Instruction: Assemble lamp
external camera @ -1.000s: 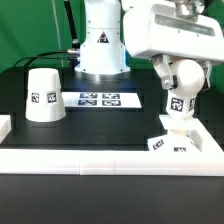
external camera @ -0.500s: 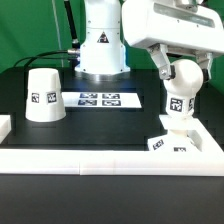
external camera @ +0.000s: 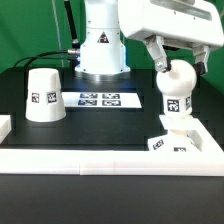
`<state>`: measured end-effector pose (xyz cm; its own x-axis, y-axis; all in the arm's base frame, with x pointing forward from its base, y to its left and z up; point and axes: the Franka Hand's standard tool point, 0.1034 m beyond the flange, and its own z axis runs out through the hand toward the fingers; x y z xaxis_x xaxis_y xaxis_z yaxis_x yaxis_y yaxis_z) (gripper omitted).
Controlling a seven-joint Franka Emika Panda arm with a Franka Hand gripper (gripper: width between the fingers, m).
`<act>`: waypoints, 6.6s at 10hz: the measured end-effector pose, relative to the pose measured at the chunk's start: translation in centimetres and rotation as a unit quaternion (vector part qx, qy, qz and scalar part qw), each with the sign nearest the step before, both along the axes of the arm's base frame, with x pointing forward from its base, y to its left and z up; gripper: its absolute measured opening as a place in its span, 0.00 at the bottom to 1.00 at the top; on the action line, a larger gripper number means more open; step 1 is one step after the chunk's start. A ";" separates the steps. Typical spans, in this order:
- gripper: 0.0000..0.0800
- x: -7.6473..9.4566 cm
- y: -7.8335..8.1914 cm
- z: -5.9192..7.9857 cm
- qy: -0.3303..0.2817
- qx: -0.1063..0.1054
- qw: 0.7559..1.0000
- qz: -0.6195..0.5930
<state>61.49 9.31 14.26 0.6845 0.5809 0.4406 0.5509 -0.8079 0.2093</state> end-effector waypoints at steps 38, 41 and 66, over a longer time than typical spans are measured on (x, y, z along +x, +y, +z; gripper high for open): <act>0.72 -1.3 0.6 -1.9 0.208 0.205 0.687 -0.666; 0.72 -1.3 0.5 -2.0 0.210 0.205 0.689 -0.662; 0.72 -0.4 0.4 -2.6 0.201 -0.054 0.976 0.066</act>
Offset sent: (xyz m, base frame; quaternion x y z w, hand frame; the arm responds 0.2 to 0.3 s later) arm -0.0046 -0.0054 -0.0016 0.0030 -0.1944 0.0015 0.9809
